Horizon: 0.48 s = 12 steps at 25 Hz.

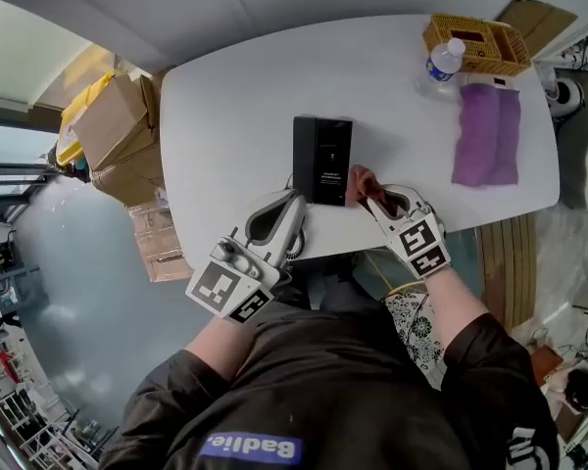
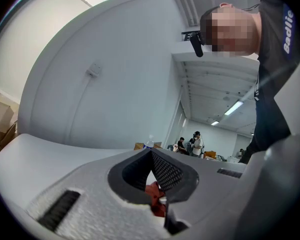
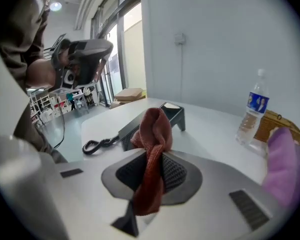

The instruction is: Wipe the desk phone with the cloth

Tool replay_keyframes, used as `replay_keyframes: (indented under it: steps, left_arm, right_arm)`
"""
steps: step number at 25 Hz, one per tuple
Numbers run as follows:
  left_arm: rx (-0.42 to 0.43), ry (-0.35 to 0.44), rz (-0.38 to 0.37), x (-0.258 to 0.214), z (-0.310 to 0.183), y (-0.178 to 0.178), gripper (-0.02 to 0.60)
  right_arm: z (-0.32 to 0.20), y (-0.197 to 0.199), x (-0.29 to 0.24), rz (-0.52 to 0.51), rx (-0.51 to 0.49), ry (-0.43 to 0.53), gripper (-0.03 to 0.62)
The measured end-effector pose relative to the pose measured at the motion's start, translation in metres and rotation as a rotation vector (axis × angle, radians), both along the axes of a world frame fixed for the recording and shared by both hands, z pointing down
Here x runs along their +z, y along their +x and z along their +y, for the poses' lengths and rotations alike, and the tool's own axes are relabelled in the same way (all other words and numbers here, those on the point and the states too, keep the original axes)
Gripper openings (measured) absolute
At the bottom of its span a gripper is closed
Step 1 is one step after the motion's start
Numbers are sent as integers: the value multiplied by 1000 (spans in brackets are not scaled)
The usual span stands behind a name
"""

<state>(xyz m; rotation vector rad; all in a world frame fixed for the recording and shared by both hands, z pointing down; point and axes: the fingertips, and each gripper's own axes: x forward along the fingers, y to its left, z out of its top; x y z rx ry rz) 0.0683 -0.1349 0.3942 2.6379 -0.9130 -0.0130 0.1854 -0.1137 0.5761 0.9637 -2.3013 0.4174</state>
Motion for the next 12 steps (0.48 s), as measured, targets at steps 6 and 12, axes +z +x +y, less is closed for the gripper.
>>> replay_keyframes:
  steps: [6, 12]
  left_arm:
    - [-53, 56, -15, -29, -17, 3, 0]
    - [-102, 58, -31, -31, -19, -3, 0]
  right_arm:
    - [-86, 40, -23, 7, 74, 80, 71]
    - [-124, 31, -20, 6, 28, 103, 71]
